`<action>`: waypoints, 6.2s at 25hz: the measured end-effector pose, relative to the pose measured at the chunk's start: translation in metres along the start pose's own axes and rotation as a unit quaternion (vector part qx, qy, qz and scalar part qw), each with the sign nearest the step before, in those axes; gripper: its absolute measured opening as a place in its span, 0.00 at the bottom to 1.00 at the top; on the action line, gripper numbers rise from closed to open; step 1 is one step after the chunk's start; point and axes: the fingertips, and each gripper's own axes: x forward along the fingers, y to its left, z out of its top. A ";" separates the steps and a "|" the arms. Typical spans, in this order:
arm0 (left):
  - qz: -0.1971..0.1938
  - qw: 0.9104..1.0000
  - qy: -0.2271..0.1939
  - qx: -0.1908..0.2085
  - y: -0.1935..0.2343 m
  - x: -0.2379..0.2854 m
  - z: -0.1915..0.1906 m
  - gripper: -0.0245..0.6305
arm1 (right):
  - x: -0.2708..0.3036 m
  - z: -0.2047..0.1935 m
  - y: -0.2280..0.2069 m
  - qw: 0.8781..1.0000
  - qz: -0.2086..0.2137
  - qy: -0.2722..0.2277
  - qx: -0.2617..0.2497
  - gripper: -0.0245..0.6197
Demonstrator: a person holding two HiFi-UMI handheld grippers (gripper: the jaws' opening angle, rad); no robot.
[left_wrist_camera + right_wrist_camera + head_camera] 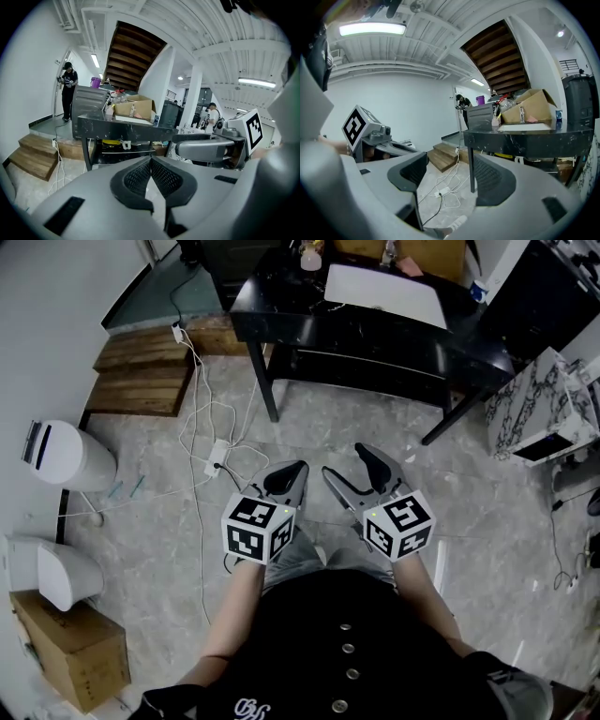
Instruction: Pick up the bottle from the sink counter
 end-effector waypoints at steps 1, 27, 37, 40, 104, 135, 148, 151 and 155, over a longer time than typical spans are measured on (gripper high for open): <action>-0.002 1.000 -0.001 0.001 0.004 0.006 0.003 0.06 | 0.005 0.001 -0.005 1.000 -0.003 0.001 0.000 0.51; -0.047 0.998 0.002 0.035 0.209 0.158 0.148 0.06 | 0.243 0.099 -0.145 0.999 -0.053 -0.006 -0.004 0.54; -0.087 0.995 0.013 0.038 0.231 0.187 0.159 0.06 | 0.284 0.100 -0.152 0.999 -0.050 0.019 0.009 0.55; -0.094 0.995 0.010 0.030 0.236 0.192 0.161 0.06 | 0.289 0.102 -0.157 0.998 -0.052 0.026 0.006 0.55; -0.009 0.998 0.045 0.036 0.397 0.432 0.293 0.06 | 0.494 0.178 -0.411 0.996 0.049 0.079 -0.013 0.57; -0.054 0.997 0.052 0.019 0.451 0.472 0.304 0.06 | 0.563 0.179 -0.453 0.991 0.006 0.124 -0.057 0.56; -0.072 0.997 0.035 -0.009 0.459 0.487 0.309 0.06 | 0.603 0.164 -0.483 0.984 0.003 0.171 -0.057 0.65; -0.076 0.996 0.037 -0.008 0.458 0.490 0.307 0.06 | 0.612 0.163 -0.485 0.983 0.011 0.179 -0.046 0.65; -0.071 0.997 0.036 -0.011 0.462 0.491 0.307 0.06 | 0.624 0.162 -0.488 0.980 0.019 0.194 -0.044 0.65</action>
